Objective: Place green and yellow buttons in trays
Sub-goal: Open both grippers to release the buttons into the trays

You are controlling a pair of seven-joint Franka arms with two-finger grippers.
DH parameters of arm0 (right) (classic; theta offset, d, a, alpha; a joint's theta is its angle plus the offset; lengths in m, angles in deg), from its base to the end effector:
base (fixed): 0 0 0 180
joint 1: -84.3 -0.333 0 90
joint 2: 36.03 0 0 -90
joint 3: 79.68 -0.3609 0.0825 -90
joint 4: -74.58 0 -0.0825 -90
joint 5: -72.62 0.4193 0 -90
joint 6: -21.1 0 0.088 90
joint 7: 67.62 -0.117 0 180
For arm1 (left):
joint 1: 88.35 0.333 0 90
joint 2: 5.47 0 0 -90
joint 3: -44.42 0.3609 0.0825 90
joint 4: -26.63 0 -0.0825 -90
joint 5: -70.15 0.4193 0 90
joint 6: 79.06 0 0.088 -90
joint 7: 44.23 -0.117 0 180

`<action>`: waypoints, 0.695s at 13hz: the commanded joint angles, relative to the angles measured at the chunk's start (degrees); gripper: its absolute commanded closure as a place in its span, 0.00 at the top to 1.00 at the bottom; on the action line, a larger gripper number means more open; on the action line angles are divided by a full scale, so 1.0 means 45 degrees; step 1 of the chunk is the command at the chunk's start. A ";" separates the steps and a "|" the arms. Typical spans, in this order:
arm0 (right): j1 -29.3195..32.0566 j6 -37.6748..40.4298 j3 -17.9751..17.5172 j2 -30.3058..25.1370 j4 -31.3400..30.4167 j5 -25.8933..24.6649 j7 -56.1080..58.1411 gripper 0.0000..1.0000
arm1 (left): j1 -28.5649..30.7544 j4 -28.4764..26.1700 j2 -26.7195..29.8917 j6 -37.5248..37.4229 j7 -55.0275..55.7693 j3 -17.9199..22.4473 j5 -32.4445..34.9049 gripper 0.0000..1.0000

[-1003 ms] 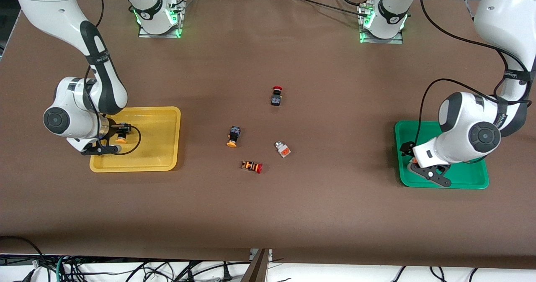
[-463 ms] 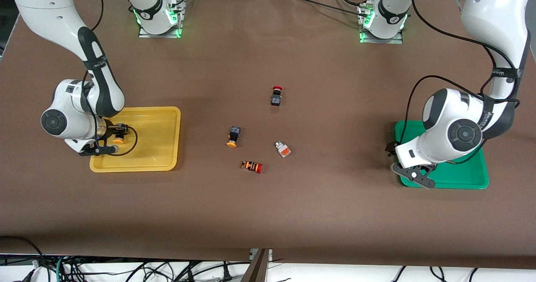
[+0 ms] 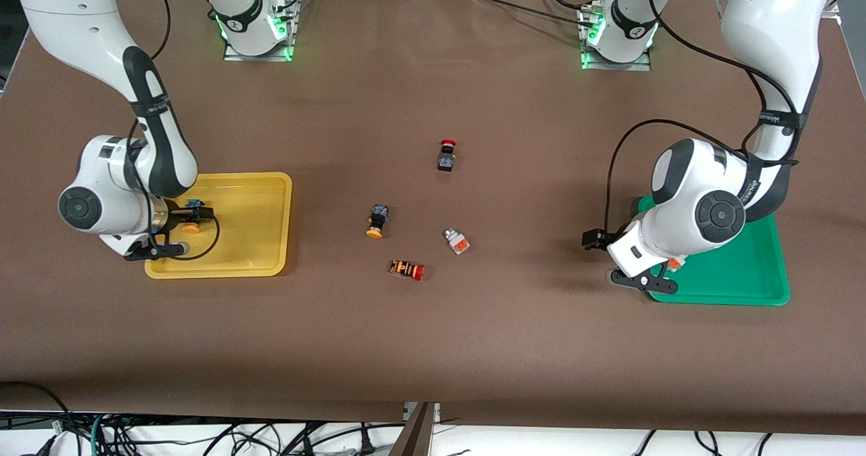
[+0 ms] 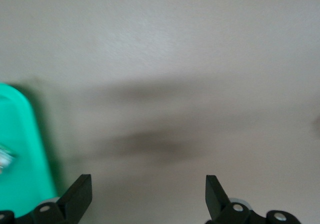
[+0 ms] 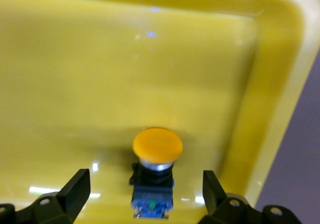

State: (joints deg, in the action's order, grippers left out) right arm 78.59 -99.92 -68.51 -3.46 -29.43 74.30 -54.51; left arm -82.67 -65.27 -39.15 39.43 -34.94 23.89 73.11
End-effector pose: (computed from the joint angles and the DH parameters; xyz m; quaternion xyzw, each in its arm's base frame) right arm 0.6643 -0.0542 0.2148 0.9885 0.0650 -0.1349 0.0208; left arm 0.7164 -0.1497 0.3056 0.9954 -0.0382 -0.0583 0.0661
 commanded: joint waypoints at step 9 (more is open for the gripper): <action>-0.0096 0.2635 -0.1700 -0.0147 0.2760 0.0153 -0.0624 0.99 | -0.2723 0.2705 -0.1888 0.0034 0.7538 0.0088 -0.1809 1.00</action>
State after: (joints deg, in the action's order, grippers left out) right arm 78.11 -89.52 -74.18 -3.66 -18.35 74.39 -54.99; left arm -91.87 -58.35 -44.17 39.93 -6.28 23.69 66.28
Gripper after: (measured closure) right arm 0.004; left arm 0.000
